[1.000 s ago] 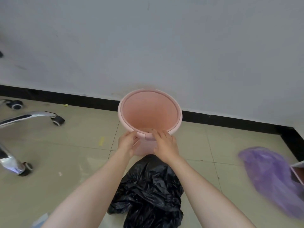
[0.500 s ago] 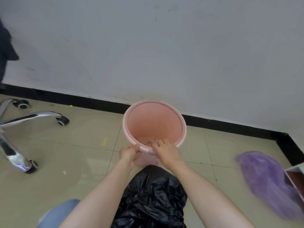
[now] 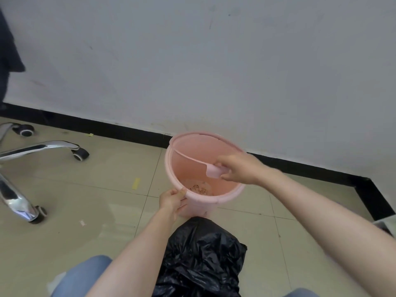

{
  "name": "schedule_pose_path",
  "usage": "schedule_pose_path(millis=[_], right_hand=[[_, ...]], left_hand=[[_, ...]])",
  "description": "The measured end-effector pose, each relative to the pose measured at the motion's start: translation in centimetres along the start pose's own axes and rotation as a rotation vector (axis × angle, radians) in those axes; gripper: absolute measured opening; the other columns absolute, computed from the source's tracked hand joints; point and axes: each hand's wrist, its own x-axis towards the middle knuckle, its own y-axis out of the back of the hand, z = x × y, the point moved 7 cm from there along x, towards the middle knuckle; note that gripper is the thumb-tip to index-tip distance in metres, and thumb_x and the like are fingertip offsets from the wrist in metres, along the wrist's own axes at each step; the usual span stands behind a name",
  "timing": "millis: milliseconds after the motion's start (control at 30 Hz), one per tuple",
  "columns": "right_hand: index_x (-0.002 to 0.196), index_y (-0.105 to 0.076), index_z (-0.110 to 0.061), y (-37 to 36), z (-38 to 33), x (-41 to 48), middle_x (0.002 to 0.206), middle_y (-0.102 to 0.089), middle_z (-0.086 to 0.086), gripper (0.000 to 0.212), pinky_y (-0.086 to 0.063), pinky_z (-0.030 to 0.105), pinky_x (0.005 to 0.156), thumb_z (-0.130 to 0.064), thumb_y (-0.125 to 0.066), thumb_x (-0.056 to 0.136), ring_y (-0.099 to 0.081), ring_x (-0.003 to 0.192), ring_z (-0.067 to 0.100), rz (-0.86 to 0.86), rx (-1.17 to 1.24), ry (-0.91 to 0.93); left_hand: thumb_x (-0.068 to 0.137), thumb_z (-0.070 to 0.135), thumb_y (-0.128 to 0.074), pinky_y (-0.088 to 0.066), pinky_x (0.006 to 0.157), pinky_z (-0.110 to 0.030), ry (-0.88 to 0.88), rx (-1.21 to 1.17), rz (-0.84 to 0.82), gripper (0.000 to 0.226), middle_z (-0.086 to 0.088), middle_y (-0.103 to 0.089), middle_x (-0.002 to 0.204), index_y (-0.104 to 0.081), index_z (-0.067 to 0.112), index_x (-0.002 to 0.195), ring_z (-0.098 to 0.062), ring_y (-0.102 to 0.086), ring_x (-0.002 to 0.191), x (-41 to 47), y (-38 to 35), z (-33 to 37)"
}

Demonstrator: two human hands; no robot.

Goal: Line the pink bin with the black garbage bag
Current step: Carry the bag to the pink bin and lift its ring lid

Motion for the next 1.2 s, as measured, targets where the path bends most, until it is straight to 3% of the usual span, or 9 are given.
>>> schedule_pose_path(millis=[100, 233, 367, 533, 667, 800, 933, 1033, 1200], right_hand=[[0.113, -0.056, -0.025, 2.3, 0.1, 0.3, 0.101, -0.064, 0.004, 0.038, -0.044, 0.033, 0.068, -0.022, -0.059, 0.075, -0.053, 0.095, 0.024, 0.053, 0.001, 0.002], [0.112, -0.059, -0.023, 6.1, 1.2, 1.2, 0.087, -0.057, -0.003, 0.038, -0.038, 0.029, 0.070, -0.018, -0.058, 0.074, -0.046, 0.090, 0.018, 0.151, 0.207, -0.026], [0.113, -0.058, -0.022, 9.1, 2.9, 2.3, 0.076, -0.056, -0.008, 0.034, -0.037, 0.023, 0.064, -0.019, -0.058, 0.080, -0.052, 0.073, 0.013, 0.191, 0.334, -0.069], [0.115, -0.057, -0.015, 12.0, 5.1, 3.6, 0.098, -0.061, 0.007, 0.027, -0.037, 0.025, 0.077, -0.020, -0.053, 0.089, -0.054, 0.089, 0.021, 0.374, 0.379, -0.102], [0.120, -0.055, -0.019, 14.1, 6.5, 5.4, 0.116, -0.057, 0.018, 0.030, -0.040, 0.039, 0.094, -0.028, -0.042, 0.094, -0.048, 0.111, 0.035, 0.556, 0.234, -0.159], [0.121, -0.053, -0.015, 15.4, 7.1, 7.0, 0.118, -0.046, 0.026, 0.031, -0.041, 0.046, 0.085, -0.020, -0.035, 0.096, -0.041, 0.113, 0.042, 0.766, 0.031, -0.370], [0.142, -0.016, -0.004, 14.4, 7.8, 10.0, 0.139, -0.037, 0.025, 0.049, -0.034, 0.047, 0.100, -0.014, -0.032, 0.096, -0.034, 0.127, 0.040, 0.636, 0.144, -0.405], [0.144, 0.010, -0.015, 12.7, 8.5, 10.7, 0.147, -0.030, 0.023, 0.069, -0.028, 0.049, 0.107, -0.023, -0.037, 0.095, -0.029, 0.133, 0.039, 0.524, 0.224, -0.395], [0.142, 0.019, -0.025, 11.0, 9.6, 10.2, 0.144, -0.034, 0.020, 0.082, -0.033, 0.051, 0.101, -0.022, -0.045, 0.090, -0.034, 0.128, 0.041, 0.445, 0.235, -0.375]], left_hand=[[0.087, 0.010, -0.060, -0.054, 0.074, -0.035, -0.024, 0.122, 0.026, 0.019, -0.018, -0.063, 0.097, -0.050, 0.004, 0.072, -0.021, -0.062, 0.073, 0.2, 0.4, 0.6], [0.086, 0.009, -0.060, -0.052, 0.091, -0.045, -0.045, 0.202, 0.087, 0.022, -0.025, -0.066, 0.103, -0.052, 0.003, 0.067, -0.033, -0.065, 0.092, 0.3, 0.9, 1.3], [0.086, 0.009, -0.060, -0.053, 0.090, -0.044, -0.045, 0.202, 0.100, 0.020, -0.023, -0.066, 0.099, -0.053, 0.003, 0.068, -0.033, -0.065, 0.091, 0.6, 0.9, 1.2], [0.086, 0.008, -0.060, -0.054, 0.087, -0.043, -0.027, 0.178, 0.106, 0.019, -0.019, -0.065, 0.091, -0.054, 0.004, 0.069, -0.031, -0.064, 0.085, 0.9, 0.4, 0.9], [0.086, 0.009, -0.061, -0.053, 0.090, -0.046, -0.022, 0.198, 0.117, 0.018, -0.020, -0.066, 0.095, -0.055, 0.004, 0.069, -0.033, -0.066, 0.091, 1.1, 0.5, 1.0], [0.085, 0.010, -0.061, -0.052, 0.091, -0.048, -0.019, 0.231, 0.134, 0.017, -0.023, -0.067, 0.101, -0.055, 0.004, 0.070, -0.035, -0.065, 0.096, 1.3, 0.5, 1.0], [0.086, 0.011, -0.061, -0.052, 0.092, -0.047, -0.015, 0.237, 0.133, 0.012, -0.022, -0.067, 0.103, -0.058, -0.001, 0.085, -0.034, -0.065, 0.095, 1.6, 0.5, 0.8], [0.086, 0.010, -0.060, -0.052, 0.091, -0.047, -0.025, 0.233, 0.133, 0.014, -0.022, -0.066, 0.102, -0.058, -0.004, 0.092, -0.034, -0.065, 0.094, 1.8, 0.4, 0.6], [0.087, 0.009, -0.059, -0.053, 0.089, -0.045, -0.030, 0.223, 0.138, 0.013, -0.021, -0.065, 0.096, -0.057, -0.004, 0.089, -0.033, -0.065, 0.089, 1.6, 0.4, 0.8]])
